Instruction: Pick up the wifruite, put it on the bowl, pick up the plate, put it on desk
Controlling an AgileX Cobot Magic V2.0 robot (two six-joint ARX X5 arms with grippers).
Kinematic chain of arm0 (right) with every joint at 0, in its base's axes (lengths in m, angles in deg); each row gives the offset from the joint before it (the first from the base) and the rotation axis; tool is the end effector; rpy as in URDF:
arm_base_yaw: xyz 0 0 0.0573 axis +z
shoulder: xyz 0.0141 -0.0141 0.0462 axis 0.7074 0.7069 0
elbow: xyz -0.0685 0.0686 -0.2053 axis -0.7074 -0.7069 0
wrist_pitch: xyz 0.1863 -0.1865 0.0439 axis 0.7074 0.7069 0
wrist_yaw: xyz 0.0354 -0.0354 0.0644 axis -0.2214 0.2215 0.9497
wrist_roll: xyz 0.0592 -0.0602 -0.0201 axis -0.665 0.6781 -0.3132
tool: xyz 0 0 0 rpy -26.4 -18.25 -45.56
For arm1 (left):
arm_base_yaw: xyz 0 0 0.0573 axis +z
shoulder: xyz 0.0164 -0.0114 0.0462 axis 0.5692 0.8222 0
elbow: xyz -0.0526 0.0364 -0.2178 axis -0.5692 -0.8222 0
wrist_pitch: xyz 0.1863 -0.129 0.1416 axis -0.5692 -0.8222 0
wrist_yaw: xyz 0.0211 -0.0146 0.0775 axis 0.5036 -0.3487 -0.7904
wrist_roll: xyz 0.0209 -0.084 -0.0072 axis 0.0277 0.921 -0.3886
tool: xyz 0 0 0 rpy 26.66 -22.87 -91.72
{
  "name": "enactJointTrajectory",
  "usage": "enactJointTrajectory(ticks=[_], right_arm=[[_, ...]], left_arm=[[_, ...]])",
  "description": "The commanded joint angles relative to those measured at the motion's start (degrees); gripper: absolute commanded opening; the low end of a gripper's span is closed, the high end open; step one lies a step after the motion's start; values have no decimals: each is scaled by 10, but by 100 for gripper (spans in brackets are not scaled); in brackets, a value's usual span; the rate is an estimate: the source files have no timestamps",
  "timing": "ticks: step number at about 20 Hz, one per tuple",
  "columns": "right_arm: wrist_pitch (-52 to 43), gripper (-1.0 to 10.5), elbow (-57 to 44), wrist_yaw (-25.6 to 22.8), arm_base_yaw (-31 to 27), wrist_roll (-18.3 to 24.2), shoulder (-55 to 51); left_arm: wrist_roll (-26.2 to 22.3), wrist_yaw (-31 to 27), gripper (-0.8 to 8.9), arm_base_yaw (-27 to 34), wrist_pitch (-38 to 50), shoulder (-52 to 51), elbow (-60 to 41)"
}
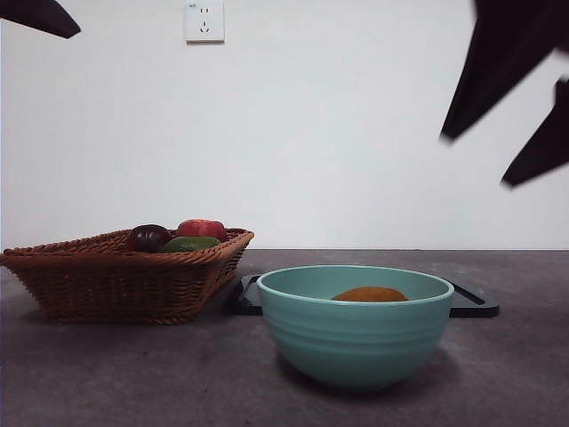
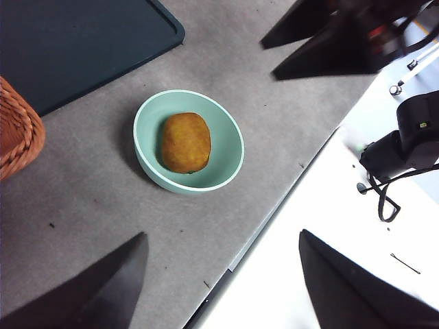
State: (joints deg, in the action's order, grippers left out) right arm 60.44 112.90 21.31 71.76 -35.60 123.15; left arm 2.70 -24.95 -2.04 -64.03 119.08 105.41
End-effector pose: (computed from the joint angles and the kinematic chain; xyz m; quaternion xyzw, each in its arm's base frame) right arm 0.2129 0.1366 0.1848 0.0418 0.4683 0.3257 0.8203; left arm 0.1551 -0.1558 0.2630 -0.0160 0.3688 -0.4654 0.8045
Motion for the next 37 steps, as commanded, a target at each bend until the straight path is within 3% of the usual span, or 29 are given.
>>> enactJointTrajectory(ticks=[1,7,9,17,21,29,31,33,37], right_arm=[[-39,345,-5,-17,19,-15,40],[-117,303,-5,-59,52,-16,150],[-139,232,-5,-69,55,-17,176],[-178,187,-5,-74,58,-23,229],[-192,10,-5,-73,61,-23,232],[-186,8,30,-63,61,-28,224],[-171,8,64,-83,57,-30,224],[-163,8,96,-108,49,-24,226],[-163,8,167,-108,0,-23,261]], left_arm=[[-3,3,343,-4,3,3,4],[-3,3,343,-4,3,3,4],[-4,3,343,-4,3,3,4],[-5,3,343,-4,3,3,4],[-9,3,343,-4,3,3,4],[-14,3,343,-4,3,3,4],[-14,3,343,-4,2,3,4],[-14,3,343,-4,2,3,4],[-14,3,343,-4,2,3,4]])
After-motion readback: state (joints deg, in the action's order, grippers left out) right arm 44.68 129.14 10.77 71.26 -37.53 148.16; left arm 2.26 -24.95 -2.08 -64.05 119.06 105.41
